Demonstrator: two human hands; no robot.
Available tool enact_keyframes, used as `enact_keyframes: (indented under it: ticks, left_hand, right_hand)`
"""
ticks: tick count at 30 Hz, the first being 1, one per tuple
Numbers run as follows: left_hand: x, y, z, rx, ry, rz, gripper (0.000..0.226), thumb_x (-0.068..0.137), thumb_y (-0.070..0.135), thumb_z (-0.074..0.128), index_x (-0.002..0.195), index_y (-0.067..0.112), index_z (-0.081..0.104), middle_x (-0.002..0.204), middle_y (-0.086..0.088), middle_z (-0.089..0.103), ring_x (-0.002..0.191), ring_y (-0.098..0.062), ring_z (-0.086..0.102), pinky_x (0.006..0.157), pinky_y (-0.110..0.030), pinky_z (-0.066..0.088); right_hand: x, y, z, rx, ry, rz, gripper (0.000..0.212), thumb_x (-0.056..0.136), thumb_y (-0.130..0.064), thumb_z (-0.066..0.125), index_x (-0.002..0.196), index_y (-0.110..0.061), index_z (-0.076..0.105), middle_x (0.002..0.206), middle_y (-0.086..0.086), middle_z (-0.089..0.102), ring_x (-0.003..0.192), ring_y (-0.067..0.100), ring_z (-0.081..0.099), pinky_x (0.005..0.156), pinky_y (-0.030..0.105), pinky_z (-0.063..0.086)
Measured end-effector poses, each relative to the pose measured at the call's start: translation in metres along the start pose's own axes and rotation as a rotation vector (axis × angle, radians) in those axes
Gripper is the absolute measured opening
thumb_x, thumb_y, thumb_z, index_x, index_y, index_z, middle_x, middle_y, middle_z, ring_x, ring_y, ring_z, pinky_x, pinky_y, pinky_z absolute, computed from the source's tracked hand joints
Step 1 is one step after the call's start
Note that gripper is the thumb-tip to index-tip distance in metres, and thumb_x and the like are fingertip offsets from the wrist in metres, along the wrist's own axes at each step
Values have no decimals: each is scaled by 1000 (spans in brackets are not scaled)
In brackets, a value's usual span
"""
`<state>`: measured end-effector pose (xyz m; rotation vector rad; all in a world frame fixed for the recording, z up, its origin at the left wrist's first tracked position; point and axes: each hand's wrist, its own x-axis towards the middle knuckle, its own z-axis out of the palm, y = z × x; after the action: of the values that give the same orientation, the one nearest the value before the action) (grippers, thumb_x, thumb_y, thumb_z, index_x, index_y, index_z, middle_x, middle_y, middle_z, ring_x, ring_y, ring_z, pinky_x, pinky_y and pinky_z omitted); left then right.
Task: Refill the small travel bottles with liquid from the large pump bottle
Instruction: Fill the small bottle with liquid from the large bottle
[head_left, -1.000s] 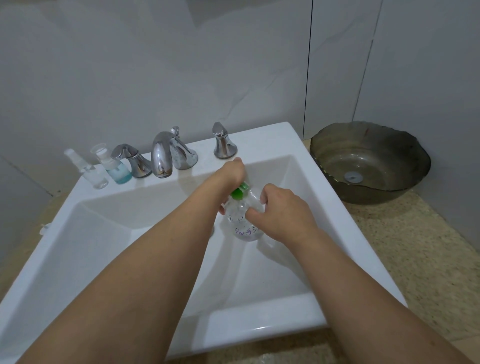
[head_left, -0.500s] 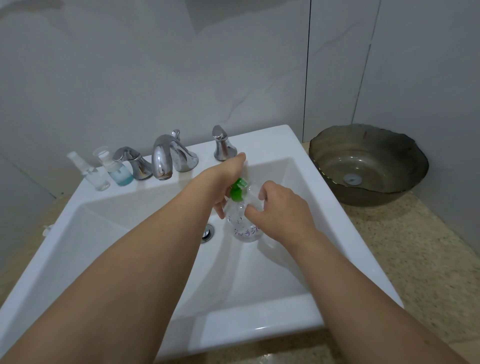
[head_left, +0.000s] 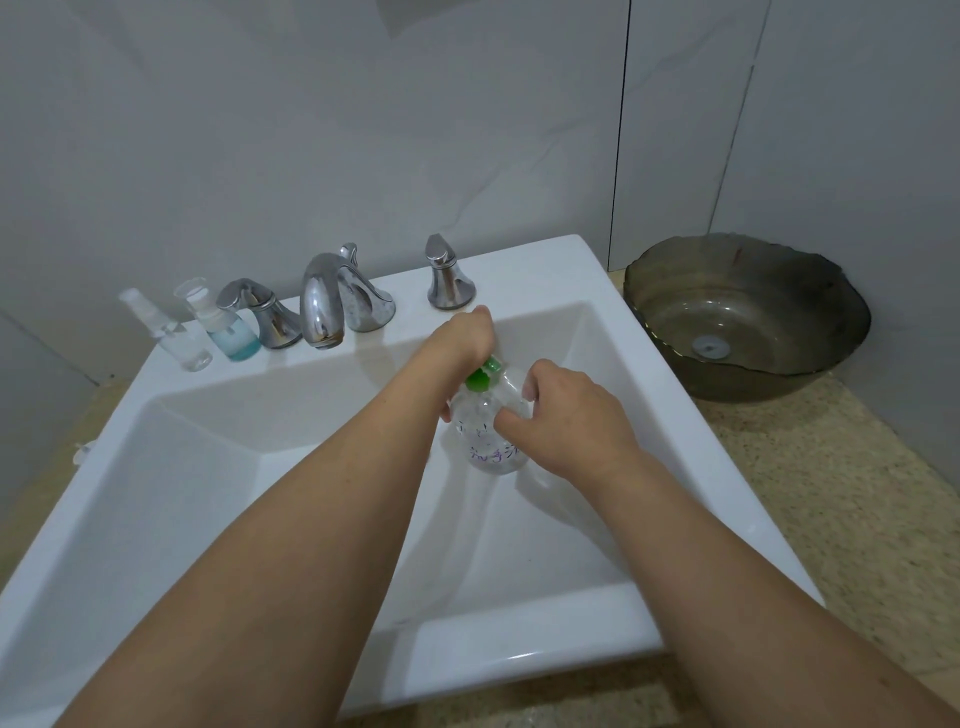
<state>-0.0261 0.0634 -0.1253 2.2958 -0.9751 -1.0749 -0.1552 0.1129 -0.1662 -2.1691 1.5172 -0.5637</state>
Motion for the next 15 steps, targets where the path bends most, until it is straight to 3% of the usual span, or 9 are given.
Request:
enact_keyframes:
  ticks: [6,12,15]
  left_hand:
    - [-2,-1,0,-23,-12,-8,46,103,22,21,131,2,52,130,-26,57,110,-52,59,84,-72,53]
    - [-1,-1,-7,26,-108,-55,49,90,35,38,115,2,63,108,-22,70,97,-46,67,92,-57,54]
    - [-2,1,-13,21,-158,-58,45,89,36,42,113,4,61,108,-19,69,102,-45,66,94,-58,52]
  right_hand:
    - [1,0,2,2,5,-1,33,81,-46,59,94,-17,51,84,-3,57,79,23,56,65,33,41]
    - [2,0,1,11,18,-7,33,80,-46,59,94,-18,51,86,-3,58,80,23,56,66,33,41]
    - [2,-1,-1,39,42,-8,31,80,-46,59,93,-19,51,84,-6,57,78,21,55,65,33,41]
